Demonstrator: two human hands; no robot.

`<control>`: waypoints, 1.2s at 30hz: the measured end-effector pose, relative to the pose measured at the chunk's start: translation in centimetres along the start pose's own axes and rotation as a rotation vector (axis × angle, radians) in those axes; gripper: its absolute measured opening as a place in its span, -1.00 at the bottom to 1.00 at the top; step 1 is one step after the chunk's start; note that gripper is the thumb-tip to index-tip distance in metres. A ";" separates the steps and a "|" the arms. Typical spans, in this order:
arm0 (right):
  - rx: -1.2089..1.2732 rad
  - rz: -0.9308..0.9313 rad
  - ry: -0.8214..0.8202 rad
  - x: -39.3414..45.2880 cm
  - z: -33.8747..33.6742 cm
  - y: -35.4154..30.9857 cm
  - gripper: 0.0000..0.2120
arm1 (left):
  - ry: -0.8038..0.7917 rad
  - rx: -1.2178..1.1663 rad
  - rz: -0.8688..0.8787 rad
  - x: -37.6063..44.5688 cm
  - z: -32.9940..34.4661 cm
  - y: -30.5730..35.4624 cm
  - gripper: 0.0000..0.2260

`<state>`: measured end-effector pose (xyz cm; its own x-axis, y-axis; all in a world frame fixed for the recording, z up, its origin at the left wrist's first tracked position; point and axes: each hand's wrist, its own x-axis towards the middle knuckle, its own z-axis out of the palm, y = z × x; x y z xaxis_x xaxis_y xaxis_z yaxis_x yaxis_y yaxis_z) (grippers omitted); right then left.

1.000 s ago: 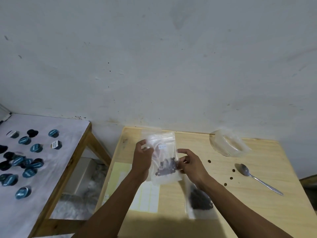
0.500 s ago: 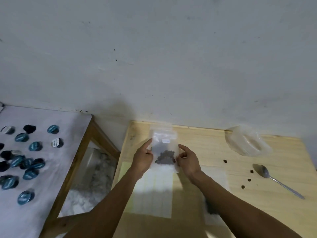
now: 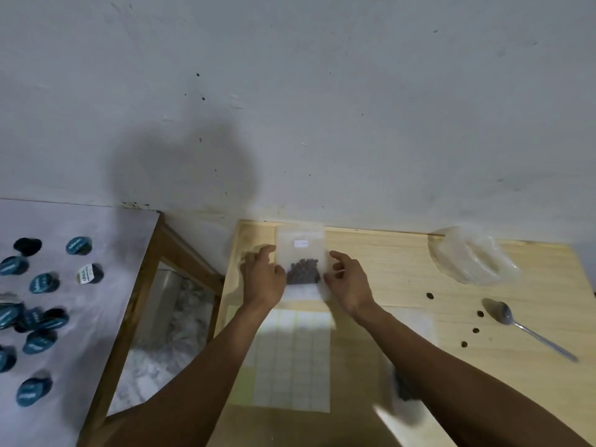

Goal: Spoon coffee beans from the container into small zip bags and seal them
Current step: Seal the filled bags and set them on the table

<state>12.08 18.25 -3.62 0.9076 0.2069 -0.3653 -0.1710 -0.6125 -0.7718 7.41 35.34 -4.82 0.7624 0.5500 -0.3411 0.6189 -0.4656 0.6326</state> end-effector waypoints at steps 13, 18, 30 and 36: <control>-0.305 0.177 0.256 -6.9 -11.6 9.8 -0.67 | -0.544 -0.169 0.053 -10.1 7.9 5.7 -0.83; -0.398 0.216 0.098 -9.9 -12.6 12.3 -0.84 | -0.543 -0.110 0.008 -13.3 10.7 5.7 -0.71; 0.093 0.189 0.203 -12.9 -12.1 11.8 -0.90 | -0.278 -0.269 0.037 -17.3 10.8 6.4 -0.90; 0.305 0.183 0.022 -11.9 -9.7 8.5 -0.86 | -0.096 -0.445 0.057 -17.4 7.3 4.4 -0.87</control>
<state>3.53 3.14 -0.74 0.8587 0.0961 -0.5034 -0.4356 -0.3808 -0.8156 -1.72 18.61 -1.19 0.8201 0.4556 -0.3462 0.4494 -0.1385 0.8825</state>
